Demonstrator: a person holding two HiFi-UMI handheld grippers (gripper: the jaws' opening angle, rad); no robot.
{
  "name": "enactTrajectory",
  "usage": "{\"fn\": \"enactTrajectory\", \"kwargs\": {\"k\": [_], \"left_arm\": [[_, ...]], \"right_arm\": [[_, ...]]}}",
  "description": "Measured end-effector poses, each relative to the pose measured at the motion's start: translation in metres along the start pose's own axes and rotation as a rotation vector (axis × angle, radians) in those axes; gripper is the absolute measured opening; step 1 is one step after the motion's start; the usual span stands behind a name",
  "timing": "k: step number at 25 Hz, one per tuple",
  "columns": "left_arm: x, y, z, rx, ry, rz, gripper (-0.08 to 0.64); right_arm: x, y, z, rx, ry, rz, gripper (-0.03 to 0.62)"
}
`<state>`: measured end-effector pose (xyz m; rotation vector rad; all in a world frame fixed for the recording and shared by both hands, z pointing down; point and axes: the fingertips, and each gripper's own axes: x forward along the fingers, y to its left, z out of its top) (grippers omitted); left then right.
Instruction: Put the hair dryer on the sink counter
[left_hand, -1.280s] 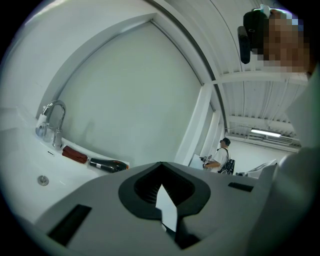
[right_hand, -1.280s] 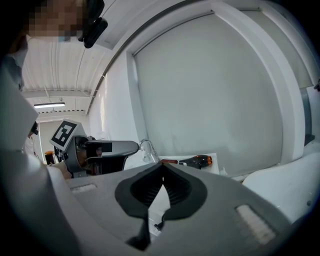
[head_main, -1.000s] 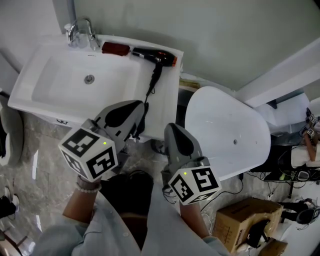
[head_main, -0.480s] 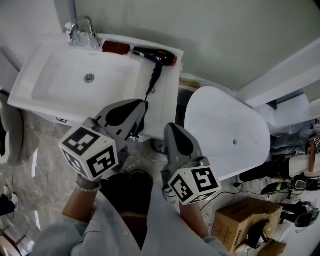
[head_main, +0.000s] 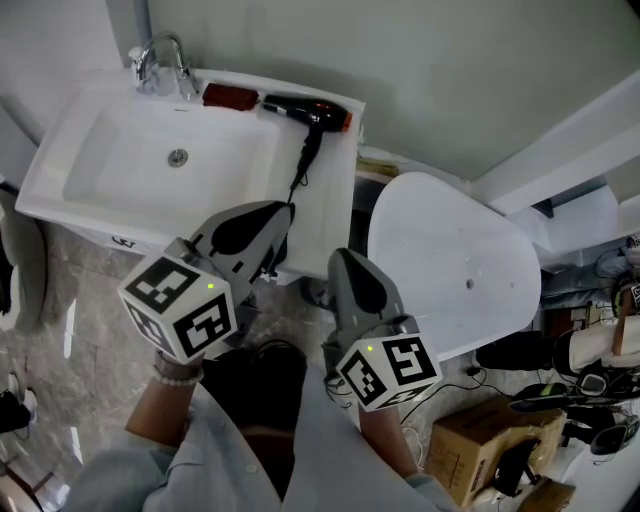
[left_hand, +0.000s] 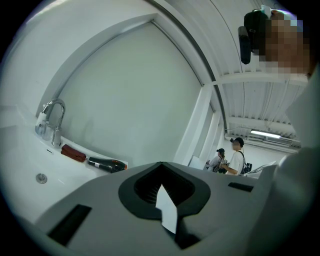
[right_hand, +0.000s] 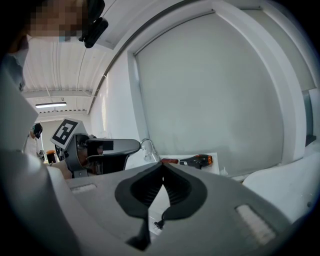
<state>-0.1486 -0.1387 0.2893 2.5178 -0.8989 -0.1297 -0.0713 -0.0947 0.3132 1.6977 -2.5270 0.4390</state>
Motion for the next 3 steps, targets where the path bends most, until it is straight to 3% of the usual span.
{"fn": "enactTrajectory", "kwargs": {"k": [3], "left_arm": [[0.0005,0.0015,-0.001,-0.003,0.0,0.001,0.005]], "right_arm": [[0.0009,-0.0002,-0.0011,0.0,0.001,0.001,-0.003]]}}
